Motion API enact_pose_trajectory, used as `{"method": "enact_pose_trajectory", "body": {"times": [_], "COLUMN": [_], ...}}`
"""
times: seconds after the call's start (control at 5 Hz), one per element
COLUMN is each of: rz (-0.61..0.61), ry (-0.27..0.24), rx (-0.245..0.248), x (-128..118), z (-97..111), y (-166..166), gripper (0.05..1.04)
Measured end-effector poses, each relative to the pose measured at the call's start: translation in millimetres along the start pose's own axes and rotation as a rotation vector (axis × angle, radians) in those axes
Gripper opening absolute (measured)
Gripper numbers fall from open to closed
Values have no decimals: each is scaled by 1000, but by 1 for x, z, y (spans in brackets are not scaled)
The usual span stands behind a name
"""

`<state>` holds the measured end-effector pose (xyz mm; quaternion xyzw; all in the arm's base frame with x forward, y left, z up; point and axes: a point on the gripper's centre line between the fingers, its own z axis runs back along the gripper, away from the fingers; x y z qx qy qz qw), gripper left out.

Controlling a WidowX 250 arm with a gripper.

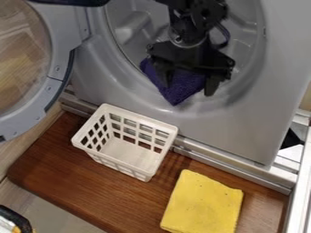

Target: Get it the blue fabric and put inside the washer machine.

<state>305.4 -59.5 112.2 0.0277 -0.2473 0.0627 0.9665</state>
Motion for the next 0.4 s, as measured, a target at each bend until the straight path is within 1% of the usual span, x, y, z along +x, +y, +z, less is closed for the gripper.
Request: {"method": "enact_pose_trajectory", "body": {"times": [0.2,0.4], "rz": [57,63], "ry": [45,47], "rx": [55,58], "x": [-17,-18], "z": [7,7], "y": [7,7], "gripper": [999,1000]}}
